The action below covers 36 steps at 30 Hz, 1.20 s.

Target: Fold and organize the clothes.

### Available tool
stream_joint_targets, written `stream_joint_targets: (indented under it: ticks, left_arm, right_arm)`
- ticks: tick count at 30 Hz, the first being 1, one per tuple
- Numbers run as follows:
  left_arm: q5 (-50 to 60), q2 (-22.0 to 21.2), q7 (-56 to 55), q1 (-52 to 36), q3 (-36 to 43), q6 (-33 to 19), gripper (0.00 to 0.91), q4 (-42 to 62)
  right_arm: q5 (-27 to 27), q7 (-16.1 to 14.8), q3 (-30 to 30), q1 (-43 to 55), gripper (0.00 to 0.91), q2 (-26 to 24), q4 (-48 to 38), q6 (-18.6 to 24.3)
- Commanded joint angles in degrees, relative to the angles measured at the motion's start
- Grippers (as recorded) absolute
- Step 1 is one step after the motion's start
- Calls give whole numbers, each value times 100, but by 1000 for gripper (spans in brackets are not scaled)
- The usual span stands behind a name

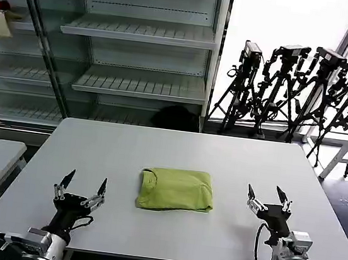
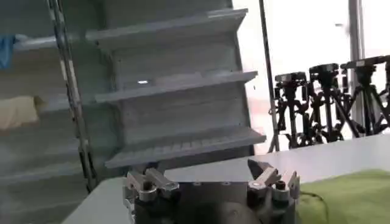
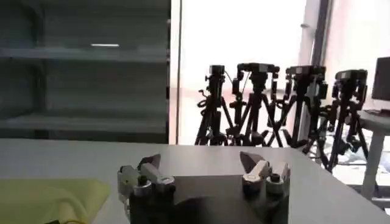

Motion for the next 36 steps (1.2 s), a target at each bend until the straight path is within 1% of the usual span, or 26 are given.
stream_joint_targets:
  ticks: [1, 4, 5, 6, 10, 12, 22, 29, 36]
  left_arm:
    - [60, -180, -220, 512, 669, -1355, 907, 430]
    - [81, -246, -213, 597, 638, -1696, 907, 503]
    - [114, -262, -215, 609, 610, -1826, 907, 545]
    - [134, -266, -220, 626, 579, -1922, 907, 576]
    - [187, -242, -220, 758, 535, -1993, 907, 559]
    - [274, -261, -219, 780, 535, -2064, 907, 565]
    - [480, -323, -230, 960, 521, -2099, 907, 554]
    - [594, -279, -229, 1355, 433, -1934, 907, 355]
    - [618, -243, -241, 1680, 400, -1784, 907, 21]
  right_arm:
    - [-1095, 18, 1072, -2888, 907, 228, 788, 2389]
    - [-1477, 298, 918, -3143, 907, 429, 680, 2900]
    - [-1544, 399, 867, -3175, 907, 450, 661, 2968]
    - [-1723, 523, 808, -3253, 907, 475, 635, 3056]
    - [-1872, 598, 744, -3342, 907, 543, 686, 3371]
    - [-1893, 540, 739, -3263, 907, 643, 671, 3357]
    - [-2018, 439, 443, -3101, 907, 619, 447, 3450]
    - [-2111, 453, 186, -3029, 907, 610, 316, 3559]
    - [-2171, 495, 84, -3034, 907, 527, 305, 3606]
